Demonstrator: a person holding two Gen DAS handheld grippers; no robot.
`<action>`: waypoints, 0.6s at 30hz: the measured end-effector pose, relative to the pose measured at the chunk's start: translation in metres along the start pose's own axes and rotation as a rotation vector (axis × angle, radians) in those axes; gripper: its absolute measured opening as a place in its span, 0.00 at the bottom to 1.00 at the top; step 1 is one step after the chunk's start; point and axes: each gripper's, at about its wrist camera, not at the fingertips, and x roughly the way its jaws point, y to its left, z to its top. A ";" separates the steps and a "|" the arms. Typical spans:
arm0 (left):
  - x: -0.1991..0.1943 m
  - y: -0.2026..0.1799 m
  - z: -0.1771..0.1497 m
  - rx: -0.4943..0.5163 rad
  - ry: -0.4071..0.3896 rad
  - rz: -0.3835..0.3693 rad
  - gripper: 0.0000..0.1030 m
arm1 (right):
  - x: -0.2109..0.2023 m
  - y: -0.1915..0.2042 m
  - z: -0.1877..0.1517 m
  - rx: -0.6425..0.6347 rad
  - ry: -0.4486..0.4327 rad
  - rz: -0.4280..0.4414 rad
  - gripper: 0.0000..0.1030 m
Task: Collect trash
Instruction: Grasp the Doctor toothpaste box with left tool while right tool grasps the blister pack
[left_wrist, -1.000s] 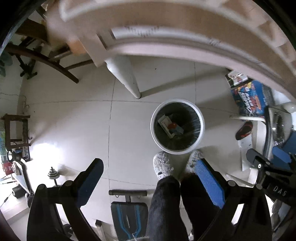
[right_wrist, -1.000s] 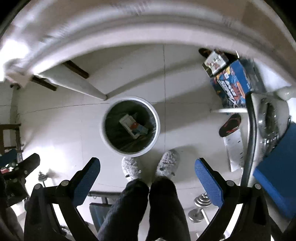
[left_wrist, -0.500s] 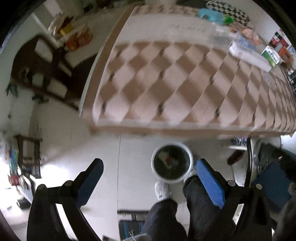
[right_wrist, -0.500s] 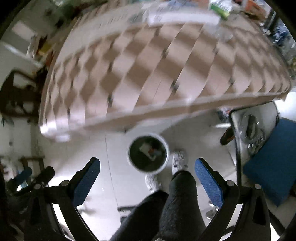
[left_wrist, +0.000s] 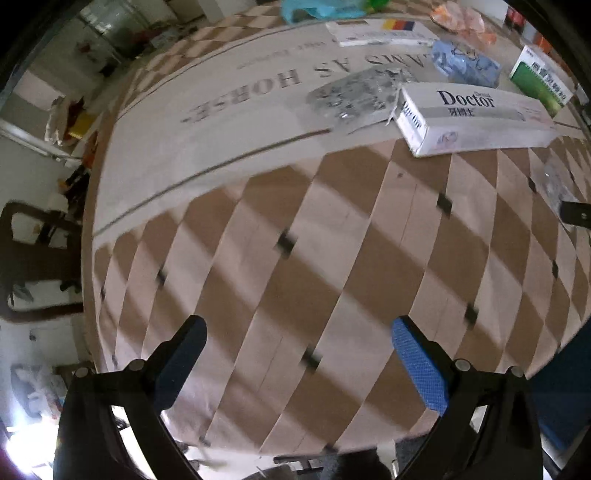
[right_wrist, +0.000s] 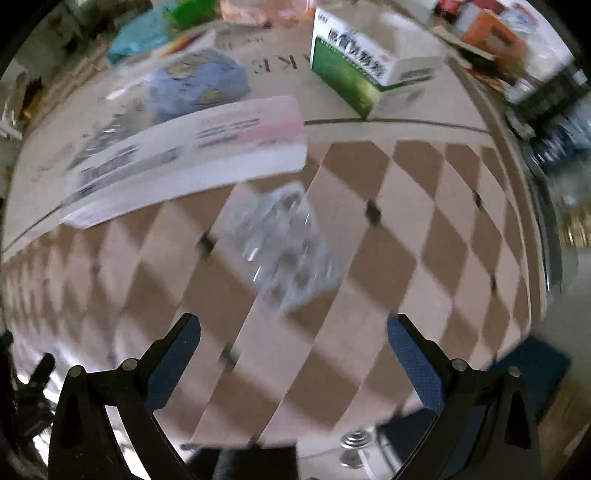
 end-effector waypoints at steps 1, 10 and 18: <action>0.000 -0.004 0.007 0.015 0.002 0.005 1.00 | 0.009 0.000 0.011 -0.015 0.011 0.003 0.97; -0.025 -0.063 0.073 0.350 -0.094 0.085 0.99 | 0.015 0.006 0.034 -0.077 0.040 0.033 0.54; -0.030 -0.143 0.117 0.789 -0.144 0.065 0.99 | 0.010 -0.071 0.025 0.149 0.091 0.065 0.54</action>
